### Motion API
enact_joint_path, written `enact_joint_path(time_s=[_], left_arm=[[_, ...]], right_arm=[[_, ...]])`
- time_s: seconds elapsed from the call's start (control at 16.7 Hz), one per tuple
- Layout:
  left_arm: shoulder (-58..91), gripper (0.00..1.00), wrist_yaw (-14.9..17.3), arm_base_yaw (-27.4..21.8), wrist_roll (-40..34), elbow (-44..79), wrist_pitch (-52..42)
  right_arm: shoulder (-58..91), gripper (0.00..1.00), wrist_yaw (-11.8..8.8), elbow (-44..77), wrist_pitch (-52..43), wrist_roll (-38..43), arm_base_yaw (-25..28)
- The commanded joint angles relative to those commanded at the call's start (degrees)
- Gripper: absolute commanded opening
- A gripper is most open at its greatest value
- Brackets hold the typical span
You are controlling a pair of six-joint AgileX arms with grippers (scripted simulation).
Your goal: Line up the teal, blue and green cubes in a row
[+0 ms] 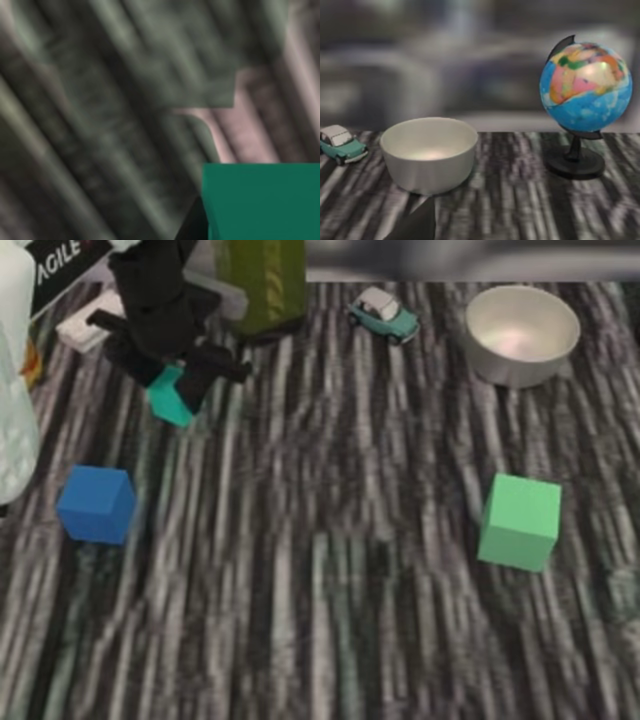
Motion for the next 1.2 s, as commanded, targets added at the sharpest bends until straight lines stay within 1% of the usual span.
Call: enact_joint_path(time_s=[0.12, 0.3, 0.42, 0.78, 0.9, 1.08, 1.2], left_arm=[[-0.2, 0.00, -0.1, -2.1, -2.9, -0.2, 0.0], [-1.0, 0.00, -0.5, -7.8, -11.6, -1.2, 0.0], [-1.8, 0.00, -0.7, -12.7, -20.4, -2.4, 0.0], [-5.2, 0.00, -1.3, -29.3, -52.1, -7.8, 0.2], [-6.6, 0.00, -1.5, -34.2, -60.4, -9.5, 0.5], [-8.7, 0.00, -1.8, -39.5, -68.3, -11.3, 1.3], [-9.5, 0.00, -2.0, -41.2, -70.7, -11.9, 1.7]], right_arm=[[0.0, 1.00, 0.0, 0.0, 0.0, 0.0, 0.0], [0.0, 1.00, 0.0, 0.0, 0.0, 0.0, 0.0], [0.0, 1.00, 0.0, 0.0, 0.0, 0.0, 0.0], [0.0, 1.00, 0.0, 0.0, 0.0, 0.0, 0.0], [0.0, 1.00, 0.0, 0.0, 0.0, 0.0, 0.0], [0.0, 1.00, 0.0, 0.0, 0.0, 0.0, 0.0], [0.0, 1.00, 0.0, 0.0, 0.0, 0.0, 0.0]])
